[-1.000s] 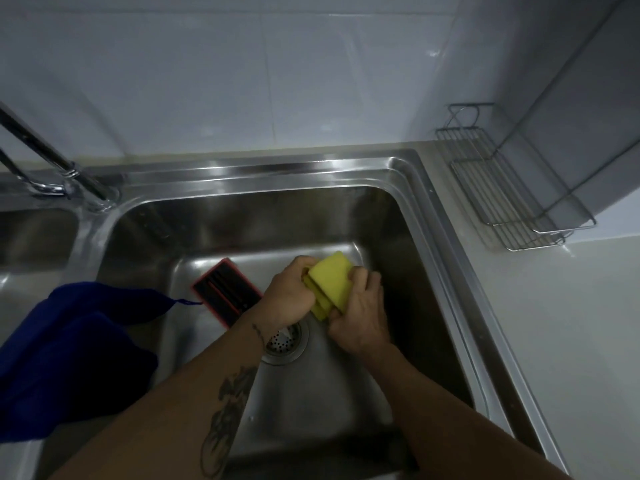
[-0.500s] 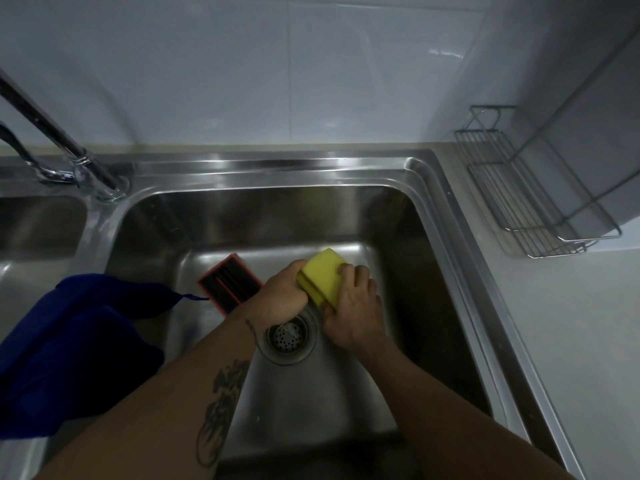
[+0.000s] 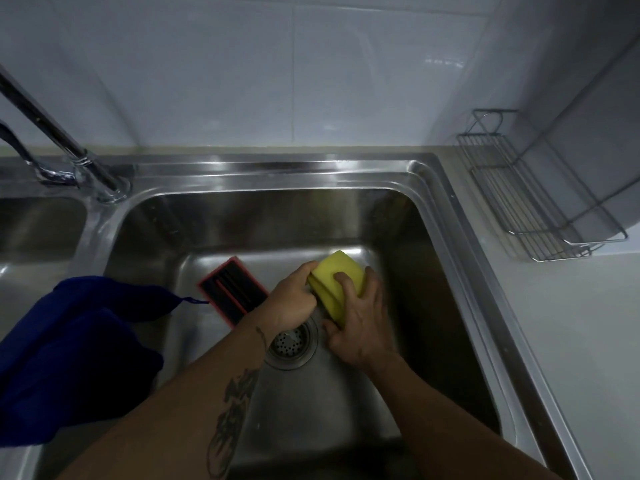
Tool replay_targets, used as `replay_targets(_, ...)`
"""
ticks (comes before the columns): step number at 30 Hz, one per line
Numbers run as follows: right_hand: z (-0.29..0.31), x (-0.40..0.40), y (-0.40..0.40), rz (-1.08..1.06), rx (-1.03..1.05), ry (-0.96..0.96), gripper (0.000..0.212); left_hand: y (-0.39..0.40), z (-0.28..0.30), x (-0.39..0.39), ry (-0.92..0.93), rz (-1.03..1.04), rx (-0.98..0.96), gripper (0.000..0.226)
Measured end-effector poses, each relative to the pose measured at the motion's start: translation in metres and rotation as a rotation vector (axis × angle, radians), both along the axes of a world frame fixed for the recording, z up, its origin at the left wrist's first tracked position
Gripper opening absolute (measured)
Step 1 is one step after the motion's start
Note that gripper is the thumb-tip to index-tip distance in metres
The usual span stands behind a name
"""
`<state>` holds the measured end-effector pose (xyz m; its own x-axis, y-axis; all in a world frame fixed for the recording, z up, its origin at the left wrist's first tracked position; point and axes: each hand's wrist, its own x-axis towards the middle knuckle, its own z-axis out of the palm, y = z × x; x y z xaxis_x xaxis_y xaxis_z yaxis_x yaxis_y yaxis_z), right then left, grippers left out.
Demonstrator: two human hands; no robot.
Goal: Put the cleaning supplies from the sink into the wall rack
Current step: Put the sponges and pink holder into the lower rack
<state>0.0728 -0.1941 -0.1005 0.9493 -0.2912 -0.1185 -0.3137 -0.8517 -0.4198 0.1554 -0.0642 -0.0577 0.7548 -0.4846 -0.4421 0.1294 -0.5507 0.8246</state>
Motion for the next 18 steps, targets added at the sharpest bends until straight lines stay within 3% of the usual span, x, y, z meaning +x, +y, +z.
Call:
replay_targets(2,-0.005,0.005,0.005,-0.021,0.037,-0.007,0.084,0.005,-0.003,-0.002,-0.037,-0.012,0.058,0.066)
replay_targets(7,-0.010,0.013,0.011,-0.067,0.064,-0.041,0.076,0.042,-0.017,-0.005,-0.554,-0.059,0.559,0.071)
replay_targets(10,-0.011,0.013,0.009,-0.057,0.024,-0.050,0.076,0.060,-0.023,-0.009,-0.469,-0.151,0.804,0.084)
replay_targets(13,-0.012,0.011,0.005,-0.049,0.019,-0.057,0.076,0.066,-0.031,-0.013,-0.435,-0.191,0.843,0.091)
replay_targets(18,-0.006,0.005,0.001,-0.072,0.078,-0.111,0.075,0.076,-0.039,-0.014,-0.563,-0.141,0.789,0.063)
